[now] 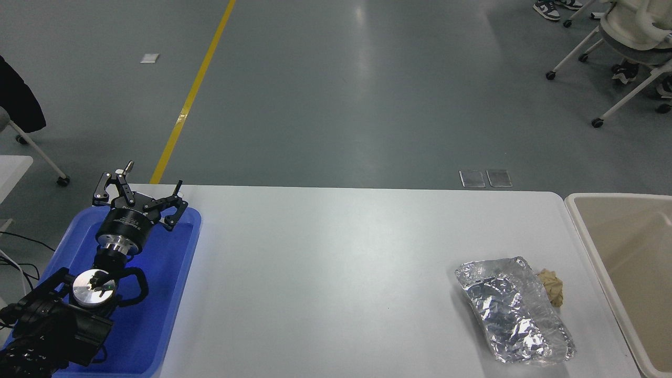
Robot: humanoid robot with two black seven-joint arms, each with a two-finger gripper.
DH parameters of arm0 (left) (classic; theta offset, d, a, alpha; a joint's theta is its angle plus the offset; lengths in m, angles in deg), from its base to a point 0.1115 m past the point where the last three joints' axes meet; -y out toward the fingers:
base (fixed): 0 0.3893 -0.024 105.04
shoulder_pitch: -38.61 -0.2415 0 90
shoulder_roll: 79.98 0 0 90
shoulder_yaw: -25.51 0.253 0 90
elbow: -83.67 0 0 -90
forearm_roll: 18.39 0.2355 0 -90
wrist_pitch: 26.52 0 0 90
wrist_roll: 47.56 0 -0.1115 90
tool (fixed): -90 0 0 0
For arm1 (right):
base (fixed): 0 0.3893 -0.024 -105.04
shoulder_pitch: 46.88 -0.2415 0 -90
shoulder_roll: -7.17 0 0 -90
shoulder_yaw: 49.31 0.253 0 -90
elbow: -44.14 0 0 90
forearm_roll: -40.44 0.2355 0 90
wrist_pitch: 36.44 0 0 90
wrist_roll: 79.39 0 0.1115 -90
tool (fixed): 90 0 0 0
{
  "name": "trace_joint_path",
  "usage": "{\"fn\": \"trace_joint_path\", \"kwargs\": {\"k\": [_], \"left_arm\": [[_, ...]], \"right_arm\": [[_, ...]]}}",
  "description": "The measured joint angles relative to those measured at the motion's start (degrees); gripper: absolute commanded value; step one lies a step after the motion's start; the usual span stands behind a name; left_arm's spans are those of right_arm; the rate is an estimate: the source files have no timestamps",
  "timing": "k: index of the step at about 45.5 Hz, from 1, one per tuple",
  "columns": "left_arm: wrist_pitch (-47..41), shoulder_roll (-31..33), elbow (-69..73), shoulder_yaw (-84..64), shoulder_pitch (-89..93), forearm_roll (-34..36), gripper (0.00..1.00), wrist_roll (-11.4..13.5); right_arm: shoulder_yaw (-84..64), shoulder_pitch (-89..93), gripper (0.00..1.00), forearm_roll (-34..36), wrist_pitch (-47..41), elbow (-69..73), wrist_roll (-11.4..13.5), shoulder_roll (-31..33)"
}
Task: Pick up paper cup place in dustbin
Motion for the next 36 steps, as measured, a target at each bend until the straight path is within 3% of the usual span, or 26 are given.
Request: {"fn": "trace_joint_path", "kwargs": {"k": [26, 36], "left_arm": [[0.01, -0.01, -0.04, 0.00, 0.00, 0.00, 1.00, 0.00], [0.01, 0.00, -0.04, 0.00, 0.00, 0.00, 1.00, 0.00]], "right_arm": [[-0.93, -7.05, 1.00, -0.32, -0.21, 1.12, 0.00, 1.66], [-9.11, -14.92, 1.00, -0.47, -0.22, 2.62, -0.01, 1.97]]}}
